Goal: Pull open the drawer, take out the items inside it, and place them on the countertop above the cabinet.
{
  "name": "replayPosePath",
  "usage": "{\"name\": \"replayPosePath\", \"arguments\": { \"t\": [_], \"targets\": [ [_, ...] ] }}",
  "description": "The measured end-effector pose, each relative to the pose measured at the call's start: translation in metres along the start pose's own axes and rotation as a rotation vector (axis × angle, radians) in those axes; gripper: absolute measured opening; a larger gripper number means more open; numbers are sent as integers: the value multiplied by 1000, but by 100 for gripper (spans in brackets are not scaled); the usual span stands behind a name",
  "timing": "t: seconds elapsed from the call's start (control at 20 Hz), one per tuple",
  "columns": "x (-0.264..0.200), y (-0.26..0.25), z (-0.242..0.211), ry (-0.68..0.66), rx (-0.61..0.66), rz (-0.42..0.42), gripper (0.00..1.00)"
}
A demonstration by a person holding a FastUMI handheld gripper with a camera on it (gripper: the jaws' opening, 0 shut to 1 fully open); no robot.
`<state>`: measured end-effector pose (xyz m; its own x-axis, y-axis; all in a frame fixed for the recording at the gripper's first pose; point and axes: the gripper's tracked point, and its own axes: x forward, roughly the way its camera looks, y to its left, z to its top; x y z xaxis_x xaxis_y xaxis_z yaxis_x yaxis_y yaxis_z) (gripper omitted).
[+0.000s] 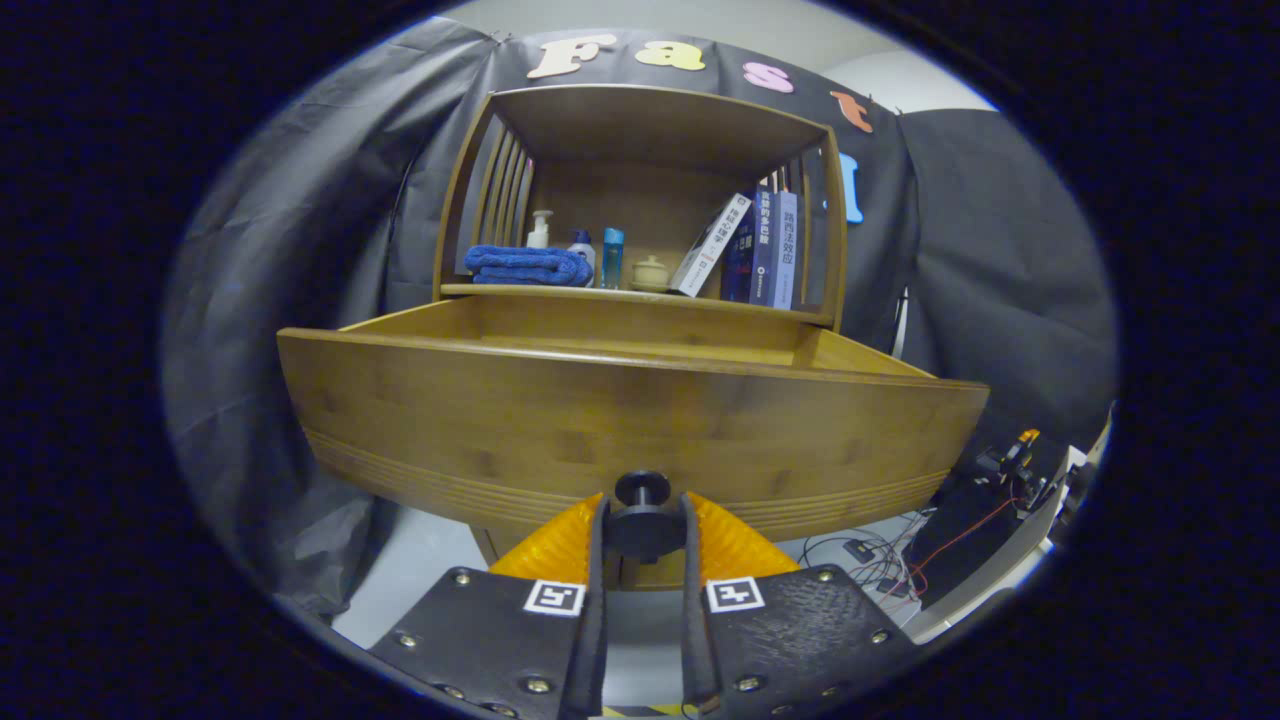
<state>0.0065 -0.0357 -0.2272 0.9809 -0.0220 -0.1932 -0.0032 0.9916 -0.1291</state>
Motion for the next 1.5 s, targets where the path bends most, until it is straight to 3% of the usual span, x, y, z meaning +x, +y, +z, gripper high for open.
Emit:
{"name": "replayPosePath", "arguments": {
  "t": [0.35, 0.5, 0.65, 0.8, 1.15, 1.5],
  "targets": [
    [-16, 4, -14, 80, 30, 9, 32],
    [-28, 0, 7, 44, 56, -1, 45],
    [-37, 10, 27, 26, 0, 45, 68],
    [-43, 28, 59, -29, -26, 99, 99],
    [-2, 32, 114, -21, 60, 122, 98],
    [82, 5, 90, 233, 121, 48, 99]
  ]
}}
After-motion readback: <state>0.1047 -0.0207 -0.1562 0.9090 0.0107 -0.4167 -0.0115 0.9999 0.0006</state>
